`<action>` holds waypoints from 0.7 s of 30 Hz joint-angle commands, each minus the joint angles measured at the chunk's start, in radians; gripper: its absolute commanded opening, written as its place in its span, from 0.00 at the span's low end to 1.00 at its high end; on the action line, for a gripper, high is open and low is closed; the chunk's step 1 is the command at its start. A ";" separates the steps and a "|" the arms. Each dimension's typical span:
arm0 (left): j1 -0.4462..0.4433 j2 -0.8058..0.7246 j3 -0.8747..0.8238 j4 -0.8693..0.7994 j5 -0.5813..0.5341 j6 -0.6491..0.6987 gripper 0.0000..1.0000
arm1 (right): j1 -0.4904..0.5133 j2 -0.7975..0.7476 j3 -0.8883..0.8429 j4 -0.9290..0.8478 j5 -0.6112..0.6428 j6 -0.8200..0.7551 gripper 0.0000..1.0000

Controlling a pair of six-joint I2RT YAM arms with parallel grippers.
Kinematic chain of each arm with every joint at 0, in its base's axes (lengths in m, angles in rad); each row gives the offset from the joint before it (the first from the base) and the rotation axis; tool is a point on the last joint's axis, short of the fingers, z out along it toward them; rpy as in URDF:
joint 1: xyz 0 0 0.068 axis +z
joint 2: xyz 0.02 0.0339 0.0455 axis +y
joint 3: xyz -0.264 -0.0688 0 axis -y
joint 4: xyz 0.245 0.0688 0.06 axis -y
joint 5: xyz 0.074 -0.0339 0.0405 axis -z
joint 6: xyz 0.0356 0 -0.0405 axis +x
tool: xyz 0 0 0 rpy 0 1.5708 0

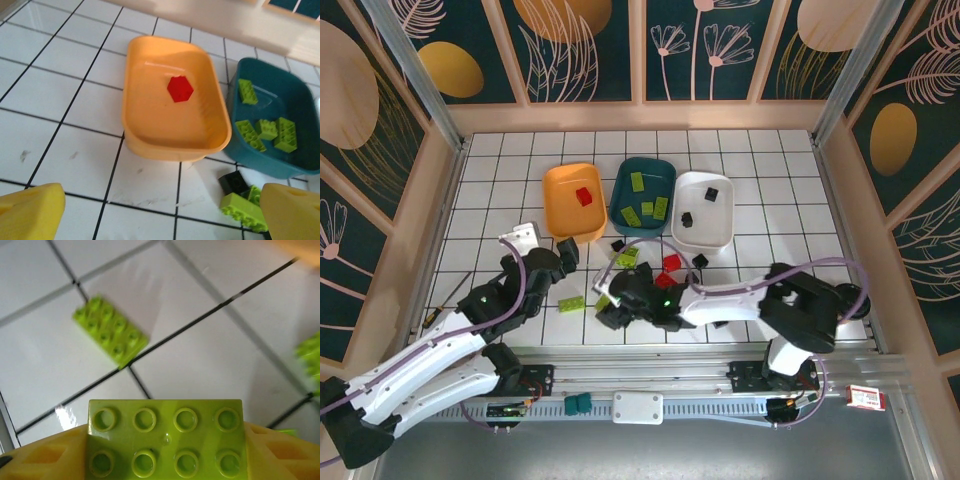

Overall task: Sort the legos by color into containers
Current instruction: Place the lego in the container.

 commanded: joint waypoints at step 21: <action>0.002 0.115 -0.192 0.112 0.255 -0.158 0.97 | -0.555 0.368 0.601 -0.179 -0.049 0.229 0.91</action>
